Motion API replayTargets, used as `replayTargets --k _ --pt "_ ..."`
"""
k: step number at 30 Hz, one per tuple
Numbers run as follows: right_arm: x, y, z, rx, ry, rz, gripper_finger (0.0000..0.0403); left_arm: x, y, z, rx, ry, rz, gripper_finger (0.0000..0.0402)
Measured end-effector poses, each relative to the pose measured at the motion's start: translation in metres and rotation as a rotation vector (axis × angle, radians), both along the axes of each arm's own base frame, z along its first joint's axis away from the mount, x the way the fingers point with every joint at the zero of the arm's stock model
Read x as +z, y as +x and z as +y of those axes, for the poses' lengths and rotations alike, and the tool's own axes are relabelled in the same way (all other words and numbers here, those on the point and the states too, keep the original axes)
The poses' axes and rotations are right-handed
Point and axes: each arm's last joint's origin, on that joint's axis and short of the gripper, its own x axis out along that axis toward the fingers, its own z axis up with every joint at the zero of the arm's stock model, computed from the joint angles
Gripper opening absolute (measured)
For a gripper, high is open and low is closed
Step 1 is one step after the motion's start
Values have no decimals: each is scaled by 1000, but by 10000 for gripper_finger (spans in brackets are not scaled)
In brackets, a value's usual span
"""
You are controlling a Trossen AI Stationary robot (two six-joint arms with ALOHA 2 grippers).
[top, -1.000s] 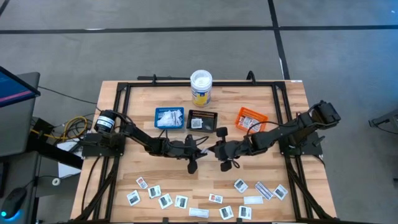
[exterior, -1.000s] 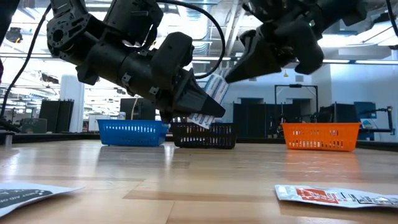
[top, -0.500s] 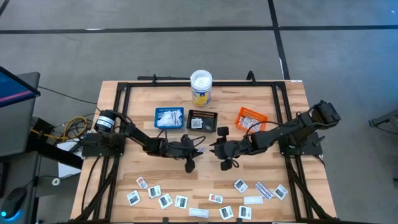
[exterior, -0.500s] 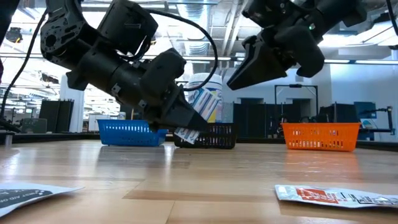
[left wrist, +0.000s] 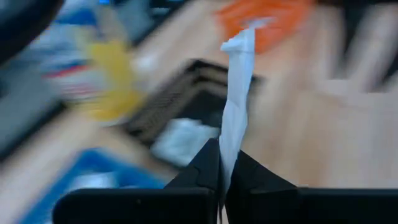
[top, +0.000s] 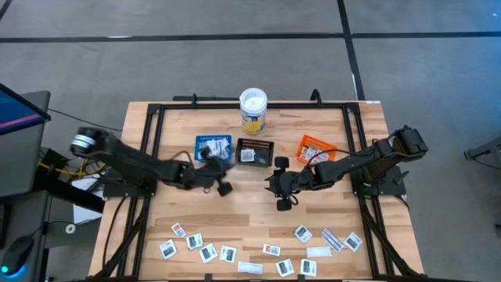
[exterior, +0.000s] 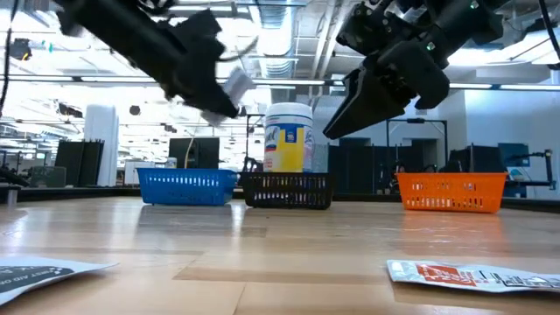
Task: Pick & Place First Aid Supplies
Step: Put the blue bandage into the blue bin
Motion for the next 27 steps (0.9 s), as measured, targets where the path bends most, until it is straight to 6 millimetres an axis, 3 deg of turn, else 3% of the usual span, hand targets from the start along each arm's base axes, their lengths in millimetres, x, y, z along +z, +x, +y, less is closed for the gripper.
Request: replayTargets --k 6,11,17,20,27 --pt "0 0 1 3 -1 -1 129 7 -23 26 170 6 82 8" --pt "0 0 1 3 -1 -2 127 -7 -19 54 313 48 178 26" --pt "0 0 1 3 -1 -2 128 -21 -13 81 381 56 274 78" --pt "0 0 1 5 3 -1 127 -28 -10 78 336 31 298 102" --pt "0 0 1 21 15 0 126 -18 -6 44 179 21 212 123"
